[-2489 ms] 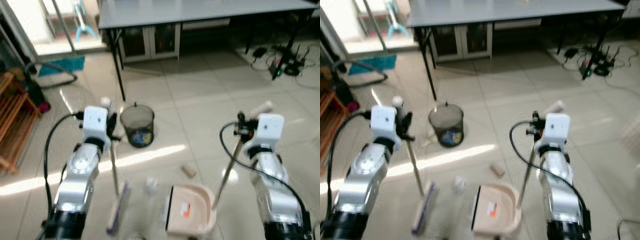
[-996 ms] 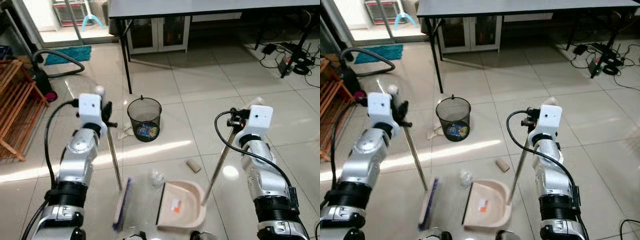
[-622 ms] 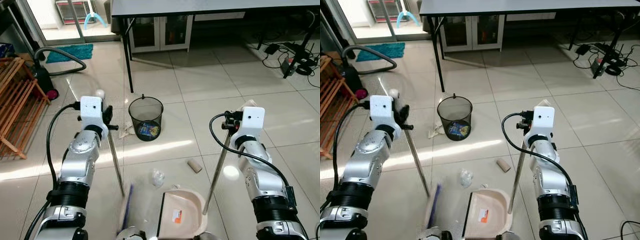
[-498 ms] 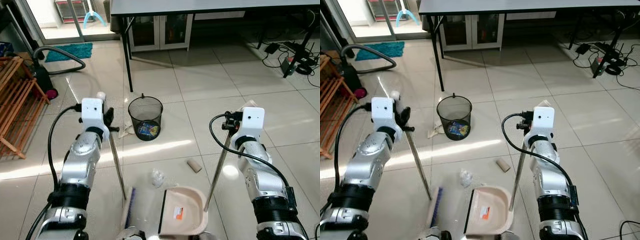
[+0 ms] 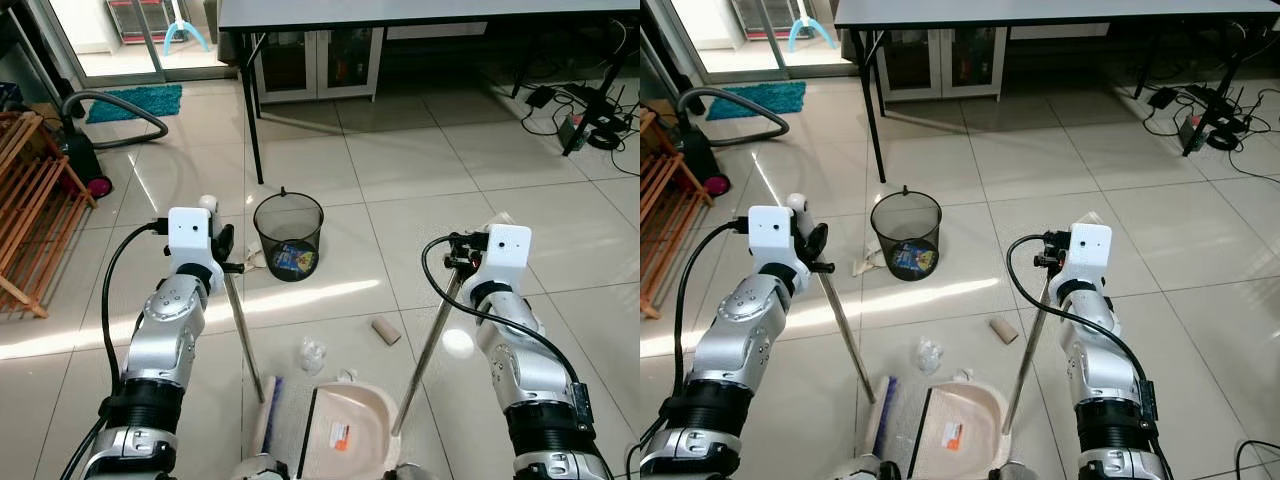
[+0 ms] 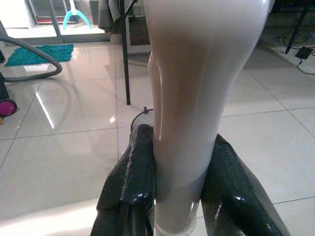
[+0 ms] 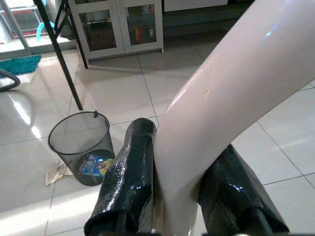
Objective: Sweep floor
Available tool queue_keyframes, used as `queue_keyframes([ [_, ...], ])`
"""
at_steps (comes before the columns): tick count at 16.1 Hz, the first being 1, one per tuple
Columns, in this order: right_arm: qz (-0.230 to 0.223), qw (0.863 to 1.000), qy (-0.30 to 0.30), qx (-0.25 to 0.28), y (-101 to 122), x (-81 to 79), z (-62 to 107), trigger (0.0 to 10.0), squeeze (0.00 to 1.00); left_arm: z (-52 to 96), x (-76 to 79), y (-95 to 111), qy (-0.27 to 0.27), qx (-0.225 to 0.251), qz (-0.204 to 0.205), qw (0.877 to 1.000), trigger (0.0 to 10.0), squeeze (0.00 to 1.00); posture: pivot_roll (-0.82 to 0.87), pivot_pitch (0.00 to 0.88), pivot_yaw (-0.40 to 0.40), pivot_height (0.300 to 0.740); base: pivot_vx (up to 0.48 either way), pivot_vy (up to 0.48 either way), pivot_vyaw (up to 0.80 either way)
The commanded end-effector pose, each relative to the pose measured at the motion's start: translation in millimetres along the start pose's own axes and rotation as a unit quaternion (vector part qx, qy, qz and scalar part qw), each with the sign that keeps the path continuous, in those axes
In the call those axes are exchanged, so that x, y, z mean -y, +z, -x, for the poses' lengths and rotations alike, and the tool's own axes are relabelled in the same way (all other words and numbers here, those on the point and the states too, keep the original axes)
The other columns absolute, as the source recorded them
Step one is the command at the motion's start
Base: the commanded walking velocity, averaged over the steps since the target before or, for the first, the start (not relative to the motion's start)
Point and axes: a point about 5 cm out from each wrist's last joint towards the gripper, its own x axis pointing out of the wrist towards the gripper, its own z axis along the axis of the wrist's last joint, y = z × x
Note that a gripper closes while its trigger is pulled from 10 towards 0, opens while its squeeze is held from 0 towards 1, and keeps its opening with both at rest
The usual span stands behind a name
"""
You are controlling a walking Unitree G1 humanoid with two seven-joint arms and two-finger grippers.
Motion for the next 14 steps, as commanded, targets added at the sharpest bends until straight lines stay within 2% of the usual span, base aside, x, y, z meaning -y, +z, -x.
queue_keyframes([
  [1, 0.010, 1.000, -0.004, 0.020, 8, 3.6, 1.4, 10.0, 0.00, 3.0, 1.7, 4, -0.005, 0.007, -0.004, 1.000, 10.0, 0.00, 0.03, 0.062, 0.023, 0.740, 0.000, 0.000, 0.00],
  [2, 0.008, 1.000, -0.003, 0.020, 8, 3.5, 1.4, 10.0, 0.00, 4.3, 2.6, 3, -0.008, 0.003, 0.002, 1.000, 10.0, 0.00, 0.03, 0.061, 0.022, 0.740, 0.000, 0.000, 0.00],
  [4, 0.008, 1.000, -0.004, 0.018, 8, 3.7, 0.4, 10.0, 0.00, 5.3, 1.6, -1, -0.008, 0.003, -0.032, 0.999, 10.0, 0.00, 0.02, 0.055, 0.019, 0.740, 0.000, 0.000, 0.00],
  [7, 0.011, 1.000, -0.005, 0.022, 10, 4.1, -2.1, 10.0, 0.00, 3.9, 0.3, 1, -0.003, 0.009, -0.046, 0.999, 10.0, 0.00, 0.01, 0.051, 0.015, 0.740, 0.000, 0.000, 0.00],
  [12, 0.012, 0.998, -0.025, 0.056, 26, 11.1, -7.3, 10.0, 0.00, -0.8, 8.3, 10, -0.017, 0.036, -0.062, 0.997, 10.0, 0.00, 0.01, 0.069, 0.028, 0.740, 0.000, 0.000, 0.00],
  [14, 0.022, 0.996, -0.040, 0.072, 27, 14.2, -8.3, 10.0, 0.00, -3.1, 8.2, 7, -0.017, 0.035, -0.091, 0.995, 10.0, 0.00, 0.01, 0.074, 0.032, 0.740, 0.000, 0.000, 0.00],
])
